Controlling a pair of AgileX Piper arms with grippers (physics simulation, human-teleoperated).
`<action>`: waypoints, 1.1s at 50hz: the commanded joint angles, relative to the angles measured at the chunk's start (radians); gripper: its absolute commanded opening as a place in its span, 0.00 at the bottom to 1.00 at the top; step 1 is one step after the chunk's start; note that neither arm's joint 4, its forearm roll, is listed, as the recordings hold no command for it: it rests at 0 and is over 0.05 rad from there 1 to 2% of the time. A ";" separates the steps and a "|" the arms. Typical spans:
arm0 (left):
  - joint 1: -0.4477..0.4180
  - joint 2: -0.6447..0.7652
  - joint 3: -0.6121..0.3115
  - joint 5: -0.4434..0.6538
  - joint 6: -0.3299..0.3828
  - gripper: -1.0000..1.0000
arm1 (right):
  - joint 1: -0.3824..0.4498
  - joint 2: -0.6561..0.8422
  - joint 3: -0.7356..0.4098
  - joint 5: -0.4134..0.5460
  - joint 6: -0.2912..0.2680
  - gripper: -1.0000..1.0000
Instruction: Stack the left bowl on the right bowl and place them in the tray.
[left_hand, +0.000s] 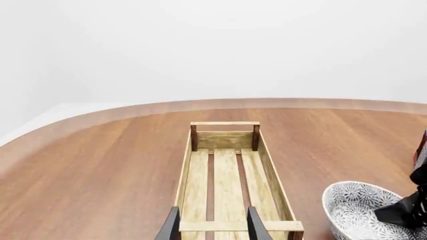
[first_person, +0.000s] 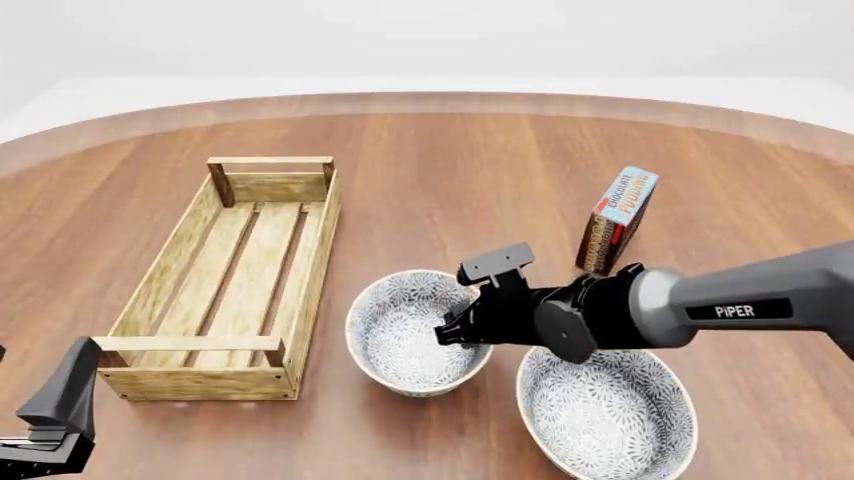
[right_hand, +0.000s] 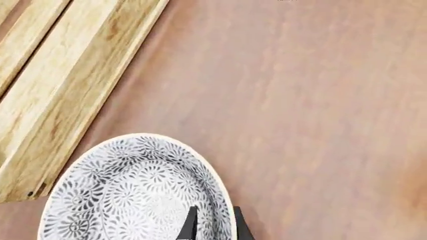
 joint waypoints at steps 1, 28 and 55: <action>0.000 0.000 0.000 0.000 0.000 1.00 | -0.004 0.012 0.000 0.021 -0.021 0.00; 0.000 0.000 0.000 0.000 0.000 1.00 | -0.043 -0.325 -0.053 0.205 -0.055 0.00; 0.000 0.000 0.000 0.000 0.000 1.00 | -0.080 -0.685 -0.003 0.372 -0.047 0.00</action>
